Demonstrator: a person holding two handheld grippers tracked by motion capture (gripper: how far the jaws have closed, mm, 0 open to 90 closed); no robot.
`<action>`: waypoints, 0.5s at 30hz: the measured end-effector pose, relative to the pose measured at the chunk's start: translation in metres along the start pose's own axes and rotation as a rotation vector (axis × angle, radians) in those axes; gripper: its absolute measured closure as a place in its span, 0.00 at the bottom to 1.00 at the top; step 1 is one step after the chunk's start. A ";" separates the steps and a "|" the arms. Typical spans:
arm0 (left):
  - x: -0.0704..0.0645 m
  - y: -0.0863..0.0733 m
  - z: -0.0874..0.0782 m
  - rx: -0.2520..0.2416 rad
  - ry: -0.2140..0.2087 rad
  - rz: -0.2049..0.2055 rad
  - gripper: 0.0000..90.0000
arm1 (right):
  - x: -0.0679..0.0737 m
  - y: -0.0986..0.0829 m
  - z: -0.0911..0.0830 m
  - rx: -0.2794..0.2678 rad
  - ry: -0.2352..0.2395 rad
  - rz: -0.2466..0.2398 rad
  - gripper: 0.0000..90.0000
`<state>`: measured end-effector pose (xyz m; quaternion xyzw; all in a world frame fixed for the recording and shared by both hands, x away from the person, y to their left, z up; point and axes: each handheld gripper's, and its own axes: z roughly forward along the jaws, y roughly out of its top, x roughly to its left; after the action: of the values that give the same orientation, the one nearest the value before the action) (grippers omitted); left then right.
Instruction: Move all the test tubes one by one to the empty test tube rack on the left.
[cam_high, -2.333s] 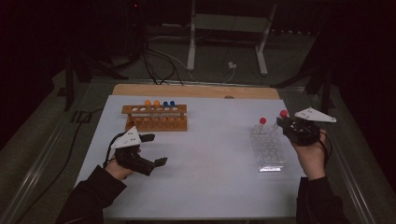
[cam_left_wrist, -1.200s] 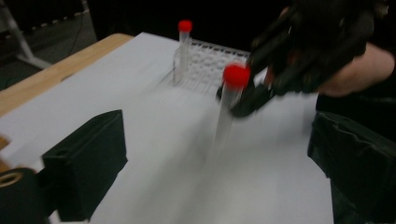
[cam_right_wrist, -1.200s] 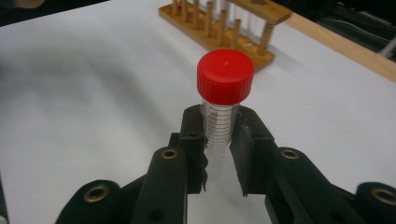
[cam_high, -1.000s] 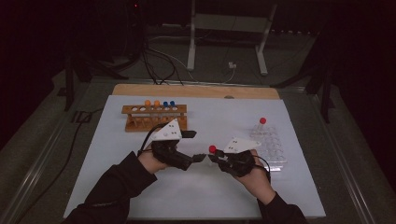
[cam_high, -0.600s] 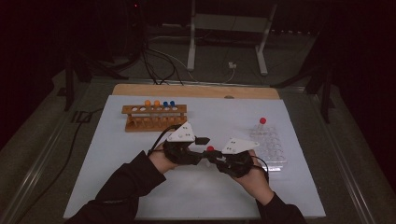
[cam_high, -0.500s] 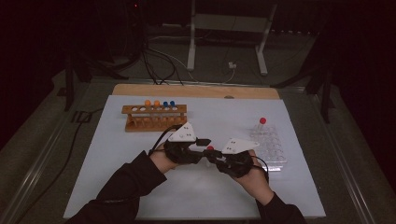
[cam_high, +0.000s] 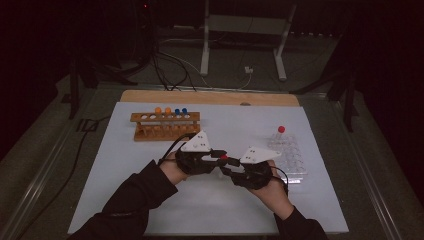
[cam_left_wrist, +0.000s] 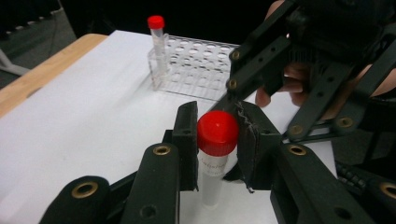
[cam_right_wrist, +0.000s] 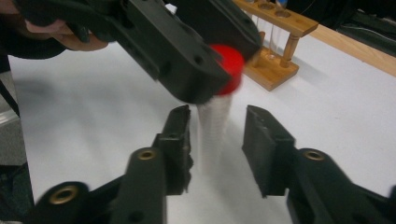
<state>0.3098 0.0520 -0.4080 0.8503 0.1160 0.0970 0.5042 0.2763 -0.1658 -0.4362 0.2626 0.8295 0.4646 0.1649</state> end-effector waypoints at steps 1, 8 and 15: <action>0.002 0.000 -0.002 -0.002 0.004 -0.005 0.80 | -0.001 0.000 -0.001 -0.004 -0.001 0.003 0.61; 0.015 -0.003 -0.028 -0.007 0.086 -0.023 0.80 | -0.004 -0.002 -0.010 -0.043 -0.034 0.027 0.32; 0.036 -0.013 -0.059 -0.026 0.196 -0.068 0.80 | -0.005 -0.002 -0.014 -0.072 -0.064 0.054 0.08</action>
<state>0.3265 0.1174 -0.3897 0.8258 0.1922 0.1640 0.5042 0.2726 -0.1797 -0.4305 0.2933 0.7991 0.4899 0.1881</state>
